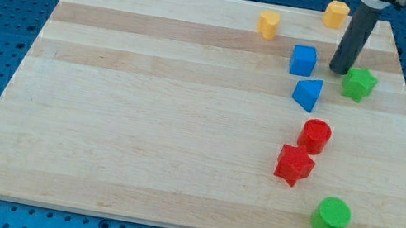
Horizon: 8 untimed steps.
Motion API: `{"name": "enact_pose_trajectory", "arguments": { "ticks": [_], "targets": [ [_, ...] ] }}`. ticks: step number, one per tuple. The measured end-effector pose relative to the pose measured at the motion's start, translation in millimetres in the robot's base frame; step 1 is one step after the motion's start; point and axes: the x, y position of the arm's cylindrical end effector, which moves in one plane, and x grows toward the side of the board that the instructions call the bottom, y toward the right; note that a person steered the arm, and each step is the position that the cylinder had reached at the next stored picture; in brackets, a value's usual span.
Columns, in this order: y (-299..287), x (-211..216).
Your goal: Push the green circle up a bit
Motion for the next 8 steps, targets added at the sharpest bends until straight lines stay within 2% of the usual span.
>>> {"name": "enact_pose_trajectory", "arguments": {
  "ticks": [1, 2, 3, 4, 5, 8],
  "targets": [
    [12.6, 11.8],
    [0.5, 13.8],
    [-52.9, 15.4],
    [-95.7, 35.6],
    [-114.2, 79.3],
    [-116.9, 254.7]
  ]
}}
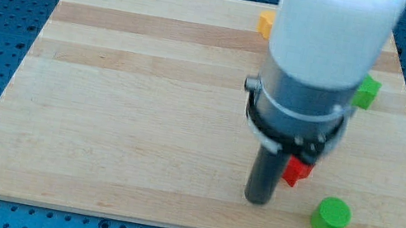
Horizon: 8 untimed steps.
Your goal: Push the green circle up a bit
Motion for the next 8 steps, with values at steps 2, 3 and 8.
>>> {"name": "enact_pose_trajectory", "arguments": {
  "ticks": [2, 3, 8],
  "targets": [
    [27.7, 28.3],
    [64.1, 27.5],
    [92.8, -17.7]
  ]
}}
